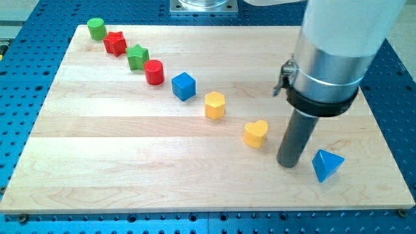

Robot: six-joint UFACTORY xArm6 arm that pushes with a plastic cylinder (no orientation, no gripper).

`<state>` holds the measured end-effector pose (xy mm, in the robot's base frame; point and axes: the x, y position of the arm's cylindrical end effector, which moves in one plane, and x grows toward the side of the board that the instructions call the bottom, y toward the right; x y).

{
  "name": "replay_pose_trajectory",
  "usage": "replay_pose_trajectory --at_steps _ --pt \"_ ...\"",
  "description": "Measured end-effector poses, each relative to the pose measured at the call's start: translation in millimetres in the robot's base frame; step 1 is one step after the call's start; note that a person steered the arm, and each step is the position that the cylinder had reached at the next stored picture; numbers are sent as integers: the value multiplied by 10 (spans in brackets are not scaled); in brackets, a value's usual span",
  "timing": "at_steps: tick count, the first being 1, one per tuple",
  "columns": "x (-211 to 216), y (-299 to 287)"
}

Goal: Adjust the yellow heart diagonally in between the blue triangle and yellow hexagon

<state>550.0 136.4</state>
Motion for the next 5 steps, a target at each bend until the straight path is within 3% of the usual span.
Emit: replay_pose_trajectory --at_steps 4,5 --pt "-374 247" --pt "-227 159"
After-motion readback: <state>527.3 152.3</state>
